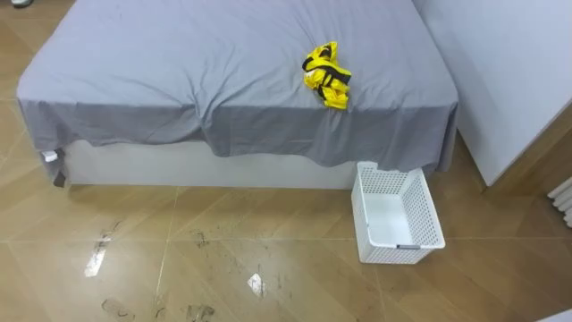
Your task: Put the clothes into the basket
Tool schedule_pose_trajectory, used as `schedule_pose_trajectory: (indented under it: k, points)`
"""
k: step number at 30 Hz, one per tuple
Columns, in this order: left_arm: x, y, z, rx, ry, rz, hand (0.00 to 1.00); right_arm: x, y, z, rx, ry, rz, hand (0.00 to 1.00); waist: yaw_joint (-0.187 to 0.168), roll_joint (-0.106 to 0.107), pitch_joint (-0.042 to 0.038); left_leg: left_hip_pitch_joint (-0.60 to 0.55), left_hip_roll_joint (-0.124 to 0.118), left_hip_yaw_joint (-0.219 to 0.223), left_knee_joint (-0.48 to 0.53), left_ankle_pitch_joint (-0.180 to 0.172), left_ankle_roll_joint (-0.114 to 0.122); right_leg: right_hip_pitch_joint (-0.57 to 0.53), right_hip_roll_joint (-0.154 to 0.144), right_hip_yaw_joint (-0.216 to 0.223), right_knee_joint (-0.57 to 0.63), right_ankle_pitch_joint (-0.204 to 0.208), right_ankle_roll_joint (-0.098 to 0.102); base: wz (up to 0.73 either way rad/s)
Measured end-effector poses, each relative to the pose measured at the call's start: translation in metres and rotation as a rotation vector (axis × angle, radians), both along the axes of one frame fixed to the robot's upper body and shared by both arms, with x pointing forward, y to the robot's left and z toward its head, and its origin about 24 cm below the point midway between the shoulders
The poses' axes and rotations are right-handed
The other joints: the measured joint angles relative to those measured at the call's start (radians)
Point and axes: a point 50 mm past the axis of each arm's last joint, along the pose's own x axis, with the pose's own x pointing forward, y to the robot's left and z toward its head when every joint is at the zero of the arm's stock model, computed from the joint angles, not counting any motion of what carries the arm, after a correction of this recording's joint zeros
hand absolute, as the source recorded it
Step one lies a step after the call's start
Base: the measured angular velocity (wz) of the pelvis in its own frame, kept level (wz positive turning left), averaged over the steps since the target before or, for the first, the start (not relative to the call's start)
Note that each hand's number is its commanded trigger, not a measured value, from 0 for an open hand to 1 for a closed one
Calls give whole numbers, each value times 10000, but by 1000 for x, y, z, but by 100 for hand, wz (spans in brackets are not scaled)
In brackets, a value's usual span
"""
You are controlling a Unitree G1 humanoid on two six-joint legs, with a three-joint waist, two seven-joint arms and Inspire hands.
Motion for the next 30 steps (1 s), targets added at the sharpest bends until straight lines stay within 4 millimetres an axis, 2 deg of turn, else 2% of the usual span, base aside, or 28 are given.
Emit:
schedule_pose_trajectory:
  k: [9, 20, 23, 25, 26, 27, 29, 30]
  points:
    - [0, 1, 0, 29, 2, 6, 0, 0, 0, 0, -58, 23, 197, 0, 10, 1, 17, 11, 0, -8, 1, -1, 1, 16, -4, -13, -1, 0, 0, 0]
    - [-10, 6, 0, 2, 113, 819, 0, -4, 0, 0, 2, 60, -209, 0, -9, -8, 32, 36, 42, -29, 100, -78, 6, 91, 14, -9, 4, -2, 3, 1]
    - [-11, 7, 0, -50, 82, 1065, 0, -4, 1, 0, 61, 13, -387, 0, 15, 43, 25, -208, 246, -3, 742, -401, -54, 66, 113, -32, 125, -53, -65, -1]
    - [-8, 9, 1, -76, -114, 1379, 0, -3, 1, 0, 50, 8, -358, 0, 5, 89, 21, -677, 449, -6, 1841, -941, -158, -51, 275, -44, 447, -308, -197, -2]
    - [-8, 10, 1, -70, -135, 1461, 0, -3, 1, 0, 54, 2, -366, 0, 17, 103, 23, -785, 528, 9, 2179, -1087, -199, -107, 331, -43, 578, -418, -232, -5]
    - [-8, 12, 2, -45, -165, 1672, 0, -3, 1, 0, 73, -15, -382, 0, 31, 124, 24, -1056, 664, 43, 2835, -1305, -339, -176, 435, -32, 852, -620, -312, 0]
    - [-9, 15, 2, -94, -233, 2088, 0, -2, 0, 0, 81, -119, -527, 0, -20, 69, 36, -1410, 746, 127, 3885, -1338, -413, -187, 412, 5, 1093, -1038, -487, 13]
    - [-7, 15, 3, -125, -357, 2162, 0, -4, -2, 0, 41, -117, -710, 0, -19, 27, 66, -1810, 879, 277, 4827, -1281, -452, -150, 386, 50, 1267, -1209, -542, 24]
